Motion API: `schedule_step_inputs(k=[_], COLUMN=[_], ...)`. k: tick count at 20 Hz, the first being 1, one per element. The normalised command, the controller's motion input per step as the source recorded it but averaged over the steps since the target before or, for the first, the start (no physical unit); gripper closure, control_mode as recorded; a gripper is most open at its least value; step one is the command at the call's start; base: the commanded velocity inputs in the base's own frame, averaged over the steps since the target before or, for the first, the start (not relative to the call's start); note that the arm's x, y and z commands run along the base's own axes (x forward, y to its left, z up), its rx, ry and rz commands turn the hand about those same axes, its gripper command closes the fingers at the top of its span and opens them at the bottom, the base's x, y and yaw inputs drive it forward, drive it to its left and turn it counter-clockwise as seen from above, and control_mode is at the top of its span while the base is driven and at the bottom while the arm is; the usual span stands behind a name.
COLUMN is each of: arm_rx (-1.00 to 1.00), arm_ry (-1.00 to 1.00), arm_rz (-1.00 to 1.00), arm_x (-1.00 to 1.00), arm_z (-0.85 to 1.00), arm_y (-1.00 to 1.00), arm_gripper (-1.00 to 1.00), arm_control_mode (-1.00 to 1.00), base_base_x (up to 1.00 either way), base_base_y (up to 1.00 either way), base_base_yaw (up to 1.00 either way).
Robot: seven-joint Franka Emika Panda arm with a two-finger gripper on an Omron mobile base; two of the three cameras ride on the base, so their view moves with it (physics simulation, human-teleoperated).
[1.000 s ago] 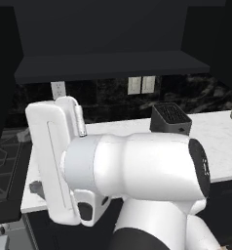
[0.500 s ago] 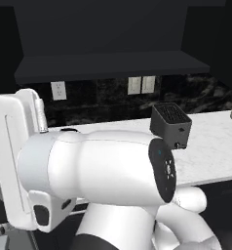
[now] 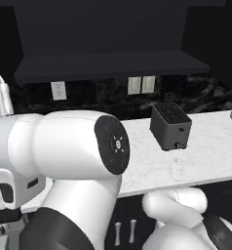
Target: Pick the kettle from the counter and place it on the tray. Then pick the mug from the cabinet and place it on the tray. Then close the cabinet doors.
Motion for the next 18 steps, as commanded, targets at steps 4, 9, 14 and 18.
schedule_step_inputs(k=[4,9,14,18], arm_rx=[0.0,-0.02,-0.01,-0.02], arm_ry=[0.0,0.0,0.0,0.0], arm_rz=[0.0,0.0,0.0,0.0], arm_x=[0.18,0.42,0.58,0.53], arm_z=[0.0,-0.1,-0.2,-0.27], arm_y=[0.49,0.42,0.42,0.42], arm_gripper=[-1.0,-1.0,-1.0,-1.0], arm_control_mode=[-1.0,-1.0,-1.0,-1.0], base_base_x=[0.0,0.0,0.0,0.0], base_base_y=[0.0,0.0,0.0,0.0], base_base_yaw=[0.0,0.0,0.0,0.0])
